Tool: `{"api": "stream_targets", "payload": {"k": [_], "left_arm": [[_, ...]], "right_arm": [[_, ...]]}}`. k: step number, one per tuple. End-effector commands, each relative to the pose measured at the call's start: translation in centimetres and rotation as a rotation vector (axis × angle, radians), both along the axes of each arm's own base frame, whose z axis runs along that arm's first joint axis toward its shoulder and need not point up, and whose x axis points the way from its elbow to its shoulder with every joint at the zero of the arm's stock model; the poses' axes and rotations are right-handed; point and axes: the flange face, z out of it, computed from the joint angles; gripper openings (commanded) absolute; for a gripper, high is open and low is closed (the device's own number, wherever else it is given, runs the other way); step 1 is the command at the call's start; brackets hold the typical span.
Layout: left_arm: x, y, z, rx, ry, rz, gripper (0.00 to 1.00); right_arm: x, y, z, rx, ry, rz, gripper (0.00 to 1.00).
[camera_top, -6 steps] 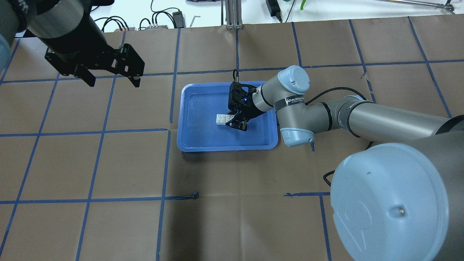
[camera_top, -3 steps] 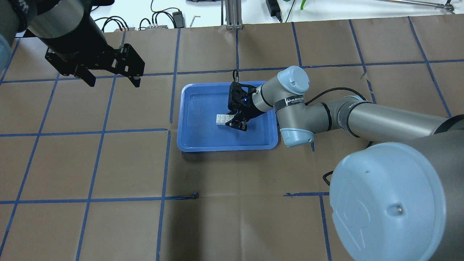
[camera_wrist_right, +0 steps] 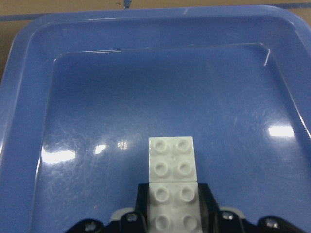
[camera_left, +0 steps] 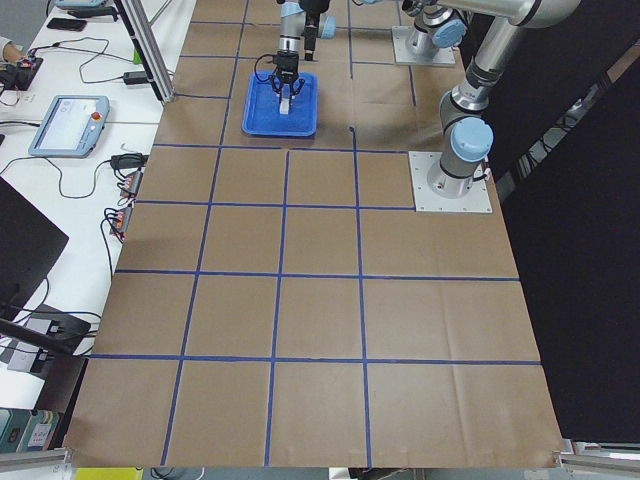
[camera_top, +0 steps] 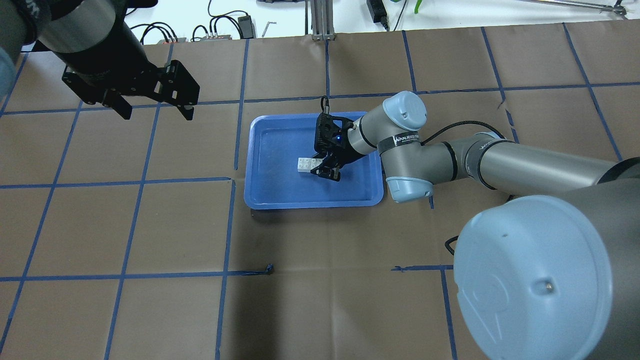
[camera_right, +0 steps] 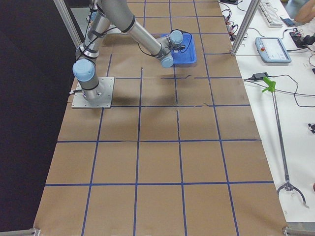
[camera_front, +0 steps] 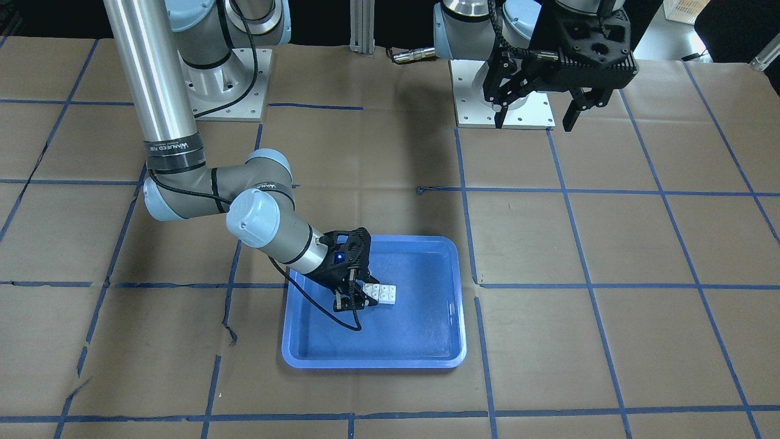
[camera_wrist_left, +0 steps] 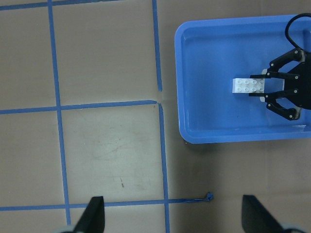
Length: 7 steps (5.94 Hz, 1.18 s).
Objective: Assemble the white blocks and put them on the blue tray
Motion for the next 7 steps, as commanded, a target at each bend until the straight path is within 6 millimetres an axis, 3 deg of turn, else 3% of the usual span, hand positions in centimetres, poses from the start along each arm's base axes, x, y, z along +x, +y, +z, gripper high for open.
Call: {"api": "stream_targets", "payload": {"k": [1, 3, 4, 7], "left_arm": [[-0.02, 0.00, 0.00, 0.000, 0.002, 0.000, 0.99], [0.00, 0.00, 0.00, 0.000, 0.000, 0.000, 0.99], [0.07, -0.02, 0.00, 0.000, 0.000, -0.002, 0.99], [0.00, 0.07, 0.00, 0.000, 0.000, -0.003, 0.99]], "right_arm": [[0.02, -0.01, 0.05, 0.000, -0.002, 0.000, 0.65], [0.01, 0.00, 0.03, 0.002, -0.002, -0.001, 0.67], [0.02, 0.01, 0.11, 0.021, -0.006, -0.026, 0.96], [-0.52, -0.31, 0.84, 0.113, 0.009, -0.191, 1.00]]}}
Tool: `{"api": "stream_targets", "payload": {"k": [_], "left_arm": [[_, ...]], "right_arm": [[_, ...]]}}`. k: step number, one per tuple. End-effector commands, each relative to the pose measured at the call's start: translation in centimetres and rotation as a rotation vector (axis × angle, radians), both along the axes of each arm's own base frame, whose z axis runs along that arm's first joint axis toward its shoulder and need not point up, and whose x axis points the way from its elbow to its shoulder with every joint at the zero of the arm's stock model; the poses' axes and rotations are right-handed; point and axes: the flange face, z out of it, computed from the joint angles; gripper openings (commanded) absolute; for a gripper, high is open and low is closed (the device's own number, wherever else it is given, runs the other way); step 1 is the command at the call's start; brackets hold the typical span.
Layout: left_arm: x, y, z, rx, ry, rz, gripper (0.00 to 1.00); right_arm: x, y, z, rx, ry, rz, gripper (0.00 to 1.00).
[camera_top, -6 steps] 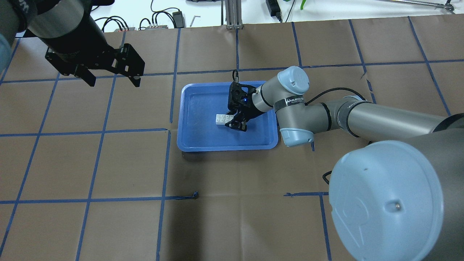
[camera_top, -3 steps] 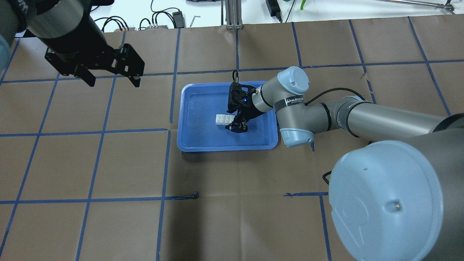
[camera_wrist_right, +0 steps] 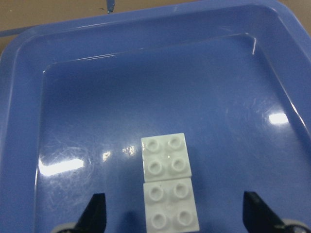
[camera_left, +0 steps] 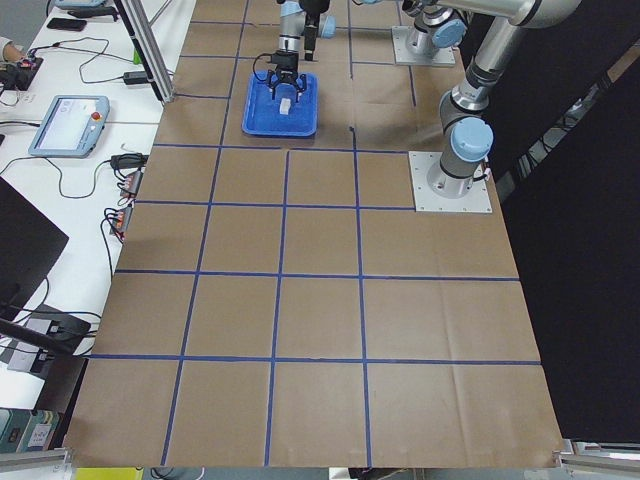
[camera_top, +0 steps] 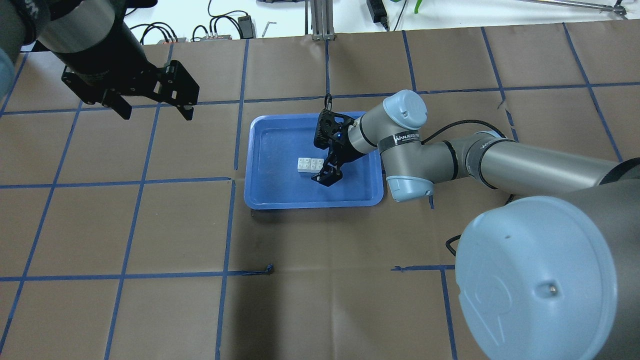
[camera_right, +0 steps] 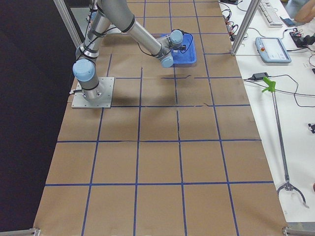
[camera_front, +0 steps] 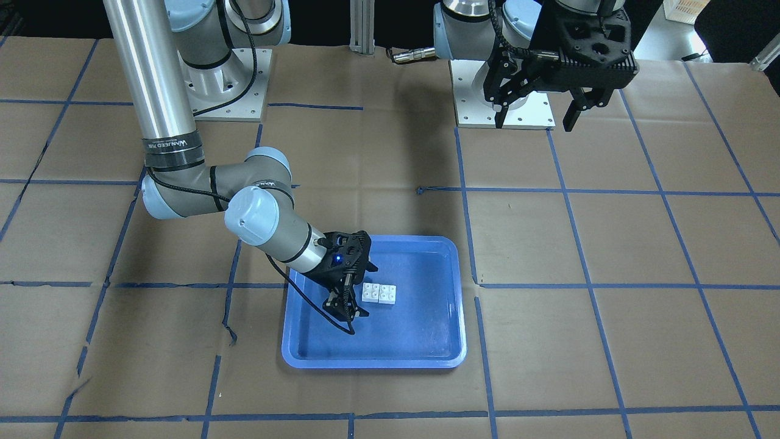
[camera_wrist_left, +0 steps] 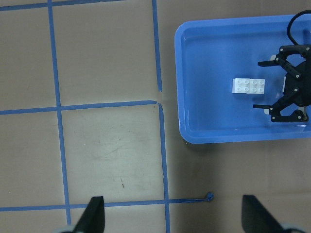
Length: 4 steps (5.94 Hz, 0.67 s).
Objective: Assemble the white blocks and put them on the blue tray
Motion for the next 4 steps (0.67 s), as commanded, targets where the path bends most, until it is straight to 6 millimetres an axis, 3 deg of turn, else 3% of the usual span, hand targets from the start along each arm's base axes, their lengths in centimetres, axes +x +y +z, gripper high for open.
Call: {"api": "stream_targets", "payload": {"k": [1, 2, 4], "left_arm": [[0.0, 0.0, -0.1, 0.002, 0.000, 0.001, 0.99], [0.0, 0.0, -0.1, 0.002, 0.000, -0.001, 0.99], [0.0, 0.0, 0.0, -0.001, 0.000, 0.001, 0.99]], "right_arm": [[-1.2, -0.4, 2.2, 0.047, 0.079, -0.181, 1.00], [-1.9, 0.3, 4.3, 0.139, 0.122, -0.219, 1.00], [-5.8, 0.1, 8.2, 0.243, 0.196, -0.354, 1.00]]}}
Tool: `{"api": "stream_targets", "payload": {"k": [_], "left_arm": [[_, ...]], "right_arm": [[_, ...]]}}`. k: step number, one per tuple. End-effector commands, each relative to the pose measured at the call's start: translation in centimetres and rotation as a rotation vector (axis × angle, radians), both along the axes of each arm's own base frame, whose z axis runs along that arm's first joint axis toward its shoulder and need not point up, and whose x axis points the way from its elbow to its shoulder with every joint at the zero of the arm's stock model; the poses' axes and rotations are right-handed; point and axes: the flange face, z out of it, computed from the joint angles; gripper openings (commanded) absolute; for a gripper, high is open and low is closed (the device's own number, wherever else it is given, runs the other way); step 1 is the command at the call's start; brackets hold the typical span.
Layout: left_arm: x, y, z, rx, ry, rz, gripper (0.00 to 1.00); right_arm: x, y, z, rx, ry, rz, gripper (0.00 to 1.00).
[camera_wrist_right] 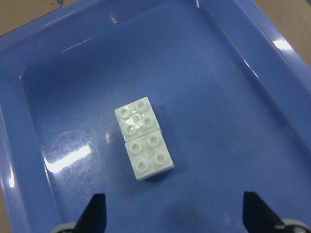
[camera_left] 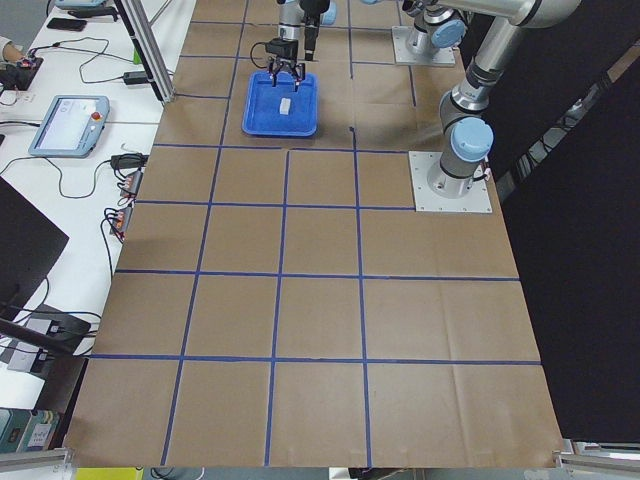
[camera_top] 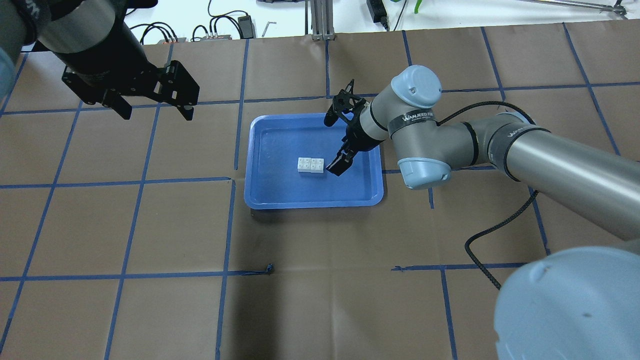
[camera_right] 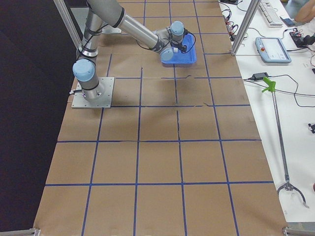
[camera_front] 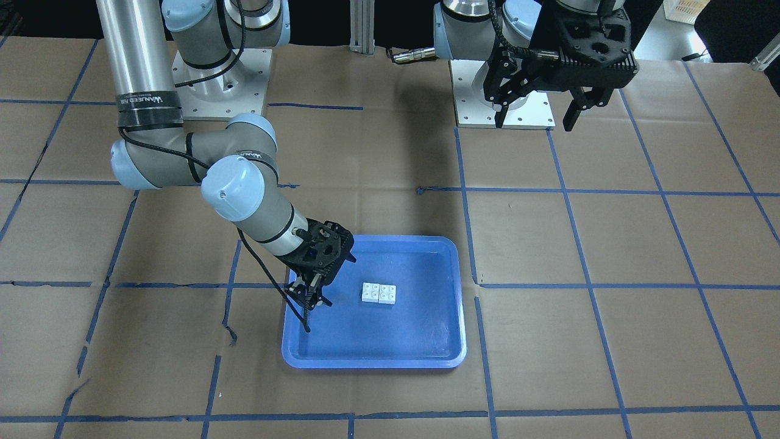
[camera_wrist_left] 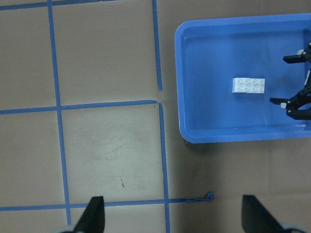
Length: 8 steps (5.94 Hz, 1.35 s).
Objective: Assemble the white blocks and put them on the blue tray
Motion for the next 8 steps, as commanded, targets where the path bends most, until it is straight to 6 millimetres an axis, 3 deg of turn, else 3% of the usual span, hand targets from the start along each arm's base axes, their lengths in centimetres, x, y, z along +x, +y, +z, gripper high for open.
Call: {"api": "stream_targets", "payload": {"k": [1, 3, 4, 6, 7, 8], "left_arm": [[0.0, 0.0, 0.0, 0.000, 0.000, 0.000, 0.99], [0.0, 0.0, 0.0, -0.001, 0.000, 0.000, 0.99], [0.0, 0.1, 0.0, 0.003, -0.002, 0.001, 0.99], [0.0, 0.4, 0.3, -0.003, 0.000, 0.000, 0.99], [0.0, 0.4, 0.3, -0.003, 0.000, -0.001, 0.99], [0.0, 0.3, 0.3, -0.004, 0.000, 0.000, 0.99]], "right_arm": [[-5.3, -1.6, 4.1, 0.119, 0.114, -0.150, 1.00], [-12.3, -4.7, 11.6, 0.253, 0.238, -0.351, 1.00], [-14.4, -5.6, 14.9, 0.281, 0.323, -0.452, 1.00], [-15.1, -4.1, 22.6, 0.357, 0.391, -0.698, 1.00], [-14.9, -2.2, 26.4, 0.376, 0.383, -0.829, 1.00], [-15.0, 0.8, 29.6, 0.354, 0.389, -0.846, 1.00]]}}
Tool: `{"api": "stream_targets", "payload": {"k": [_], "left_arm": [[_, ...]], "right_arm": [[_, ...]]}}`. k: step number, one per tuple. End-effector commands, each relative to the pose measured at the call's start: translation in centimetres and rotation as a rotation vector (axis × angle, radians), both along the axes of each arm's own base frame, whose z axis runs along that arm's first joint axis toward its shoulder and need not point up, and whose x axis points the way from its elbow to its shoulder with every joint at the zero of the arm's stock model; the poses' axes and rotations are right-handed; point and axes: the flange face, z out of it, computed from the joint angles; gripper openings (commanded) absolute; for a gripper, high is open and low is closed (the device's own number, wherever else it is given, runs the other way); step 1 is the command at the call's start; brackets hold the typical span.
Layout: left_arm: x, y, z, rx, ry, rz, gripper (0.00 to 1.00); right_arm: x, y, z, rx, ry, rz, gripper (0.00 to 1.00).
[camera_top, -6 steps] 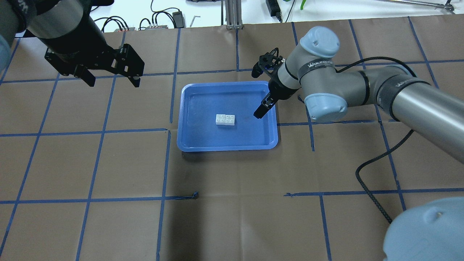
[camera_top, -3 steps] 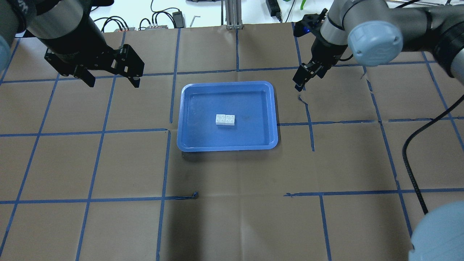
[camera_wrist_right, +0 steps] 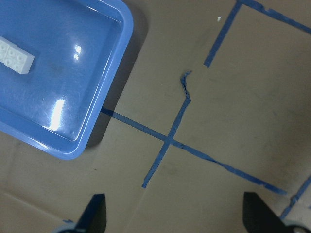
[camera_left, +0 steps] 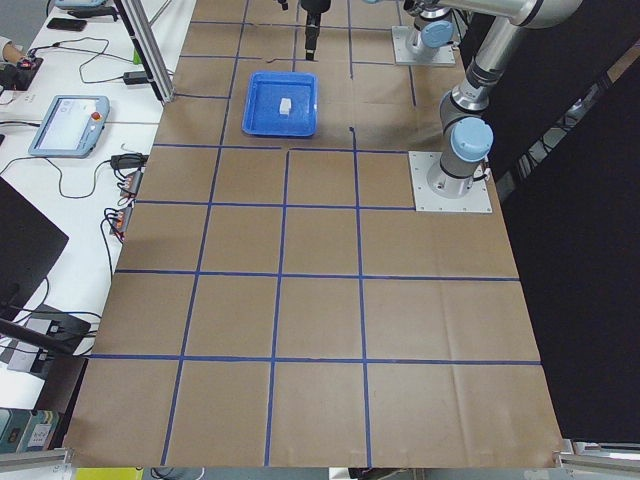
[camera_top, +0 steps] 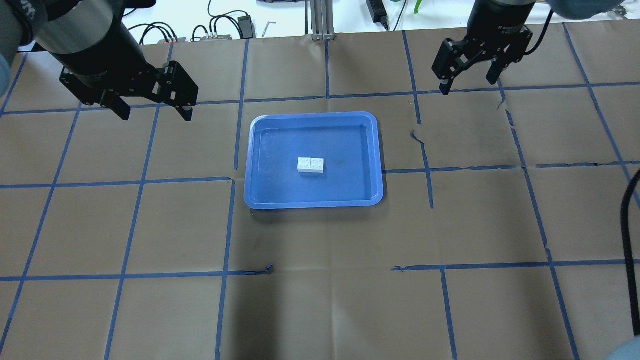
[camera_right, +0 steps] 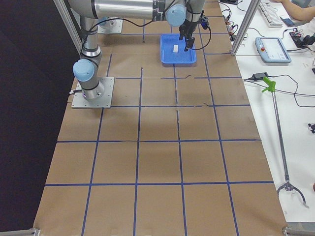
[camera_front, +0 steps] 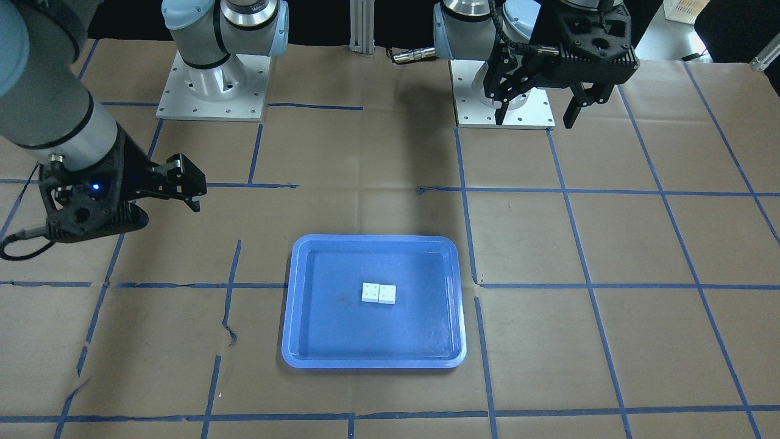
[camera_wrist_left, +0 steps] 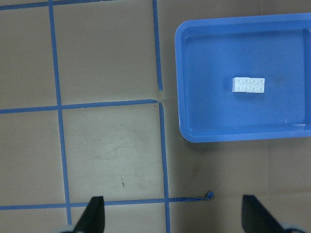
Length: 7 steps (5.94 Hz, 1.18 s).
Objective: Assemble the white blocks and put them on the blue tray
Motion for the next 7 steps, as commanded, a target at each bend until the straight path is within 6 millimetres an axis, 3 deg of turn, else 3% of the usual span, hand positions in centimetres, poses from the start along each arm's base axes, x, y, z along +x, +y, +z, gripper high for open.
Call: {"api": "stream_targets", "payload": {"k": [1, 2, 3, 7], "left_arm": [[0.0, 0.0, 0.0, 0.000, 0.000, 0.001, 0.99], [0.0, 0.0, 0.0, 0.000, -0.002, 0.001, 0.99], [0.0, 0.0, 0.0, 0.000, -0.002, 0.001, 0.99], [0.0, 0.0, 0.0, 0.000, -0.002, 0.001, 0.99]], "right_arm": [[0.4, 4.2, 5.0, -0.035, 0.026, -0.129, 1.00], [1.5, 4.5, 4.4, -0.020, 0.026, -0.212, 1.00], [3.0, 6.9, 2.1, 0.020, 0.035, -0.184, 0.99], [2.8, 7.1, 1.5, -0.042, 0.038, -0.177, 1.00]]}}
